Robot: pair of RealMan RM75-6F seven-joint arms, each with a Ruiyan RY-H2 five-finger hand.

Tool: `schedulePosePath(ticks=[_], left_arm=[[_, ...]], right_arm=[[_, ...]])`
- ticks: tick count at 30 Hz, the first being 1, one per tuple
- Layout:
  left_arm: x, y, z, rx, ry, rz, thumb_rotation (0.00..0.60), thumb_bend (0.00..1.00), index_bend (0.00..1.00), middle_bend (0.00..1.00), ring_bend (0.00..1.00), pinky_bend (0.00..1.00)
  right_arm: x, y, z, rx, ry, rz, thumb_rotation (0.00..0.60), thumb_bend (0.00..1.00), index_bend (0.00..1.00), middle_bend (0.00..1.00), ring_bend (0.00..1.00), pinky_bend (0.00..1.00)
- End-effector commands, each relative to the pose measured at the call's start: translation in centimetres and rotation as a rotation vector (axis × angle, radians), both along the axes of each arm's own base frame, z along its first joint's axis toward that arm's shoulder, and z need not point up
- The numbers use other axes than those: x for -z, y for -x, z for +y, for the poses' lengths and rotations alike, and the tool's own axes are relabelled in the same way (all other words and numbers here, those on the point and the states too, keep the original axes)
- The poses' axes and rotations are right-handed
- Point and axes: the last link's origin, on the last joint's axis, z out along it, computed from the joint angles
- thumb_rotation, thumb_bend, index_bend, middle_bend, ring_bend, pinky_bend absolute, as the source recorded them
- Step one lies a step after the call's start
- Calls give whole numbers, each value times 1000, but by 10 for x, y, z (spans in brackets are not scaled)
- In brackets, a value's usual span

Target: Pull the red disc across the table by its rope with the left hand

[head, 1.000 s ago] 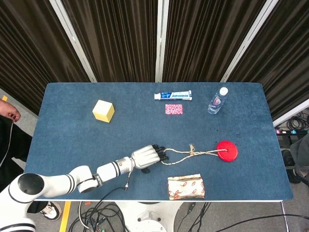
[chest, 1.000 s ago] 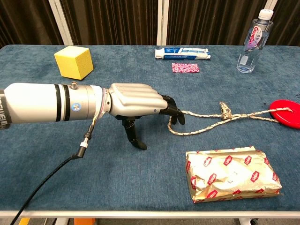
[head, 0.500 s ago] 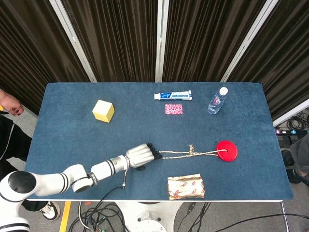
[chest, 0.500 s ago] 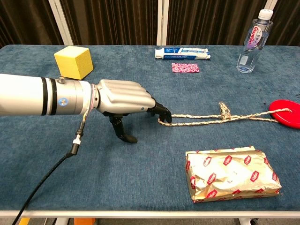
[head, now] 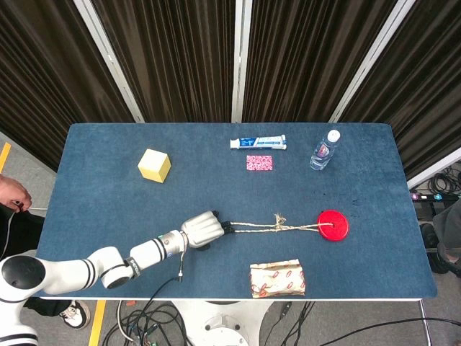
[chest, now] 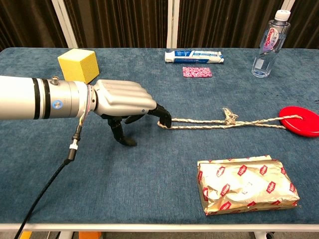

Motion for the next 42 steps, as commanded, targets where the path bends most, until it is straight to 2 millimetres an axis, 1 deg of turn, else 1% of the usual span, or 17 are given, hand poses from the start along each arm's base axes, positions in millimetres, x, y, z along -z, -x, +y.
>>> schedulePosePath(ticks=[1, 4, 7, 14, 17, 20, 22, 24, 25, 26, 29, 33, 37, 39, 40, 42], left_arm=[[-1, 0, 0, -4, 0, 0, 600, 345, 249, 999, 703, 324], [-2, 1, 0, -6, -1, 2, 600, 399, 273, 1000, 716, 345], [-3, 0, 1, -8, -6, -1, 600, 422, 287, 1000, 722, 360], [-13, -2, 4, -23, -2, 4, 600, 425, 303, 1000, 751, 401], [-15, -2, 4, -26, -11, -1, 600, 425, 347, 1000, 757, 432], [-18, -3, 6, -41, -25, -29, 600, 457, 469, 1000, 787, 504], [-21, -3, 6, -53, -38, -50, 600, 494, 592, 1000, 814, 578], [-27, -2, 9, -60, -63, -71, 600, 508, 691, 1000, 831, 623], [-31, 0, 10, -71, -78, -85, 600, 511, 732, 1000, 841, 648], [-36, 2, 11, -84, -89, -97, 600, 512, 748, 1000, 848, 663], [-59, 17, 13, -129, -140, -130, 600, 517, 756, 1000, 868, 710], [-95, 43, 10, -197, -210, -154, 600, 516, 756, 1000, 874, 728], [-141, 85, 2, -248, -337, -125, 600, 518, 755, 1000, 875, 730], [-162, 105, -1, -297, -399, -110, 600, 519, 755, 1000, 875, 731], [-177, 119, -2, -333, -448, -101, 600, 520, 755, 1000, 874, 731], [-200, 140, -2, -387, -534, -78, 600, 520, 755, 1000, 875, 735]], right_arm=[[0, 0, 0, -1, 1, 1, 600, 286, 0, 0, 0, 0], [-1, 0, 1, -1, 4, -1, 600, 287, 0, 0, 0, 0], [-1, 1, 1, 0, 2, -2, 600, 289, 0, 0, 0, 0], [0, 0, 0, -2, -2, 0, 600, 290, 0, 0, 0, 0], [1, 0, 0, -4, -5, -1, 600, 291, 0, 0, 0, 0], [2, 0, 0, -6, -6, -1, 600, 291, 0, 0, 0, 0], [1, -1, 0, -7, -6, -1, 600, 291, 0, 0, 0, 0], [1, -1, 0, -8, -5, -1, 600, 292, 0, 0, 0, 0], [1, -1, 0, -9, -5, -2, 600, 292, 0, 0, 0, 0], [0, -1, 0, -10, -4, -2, 600, 292, 0, 0, 0, 0], [0, 0, 1, -7, -4, -1, 600, 292, 0, 0, 0, 0], [0, 1, -1, -1, -7, -3, 600, 293, 0, 0, 0, 0], [5, 2, -1, 3, -22, -4, 600, 293, 0, 0, 0, 0], [6, 2, -2, 2, -23, -3, 600, 293, 0, 0, 0, 0], [6, 2, -3, 0, -21, -4, 600, 293, 0, 0, 0, 0], [6, 0, -4, -4, -21, -3, 600, 294, 0, 0, 0, 0]])
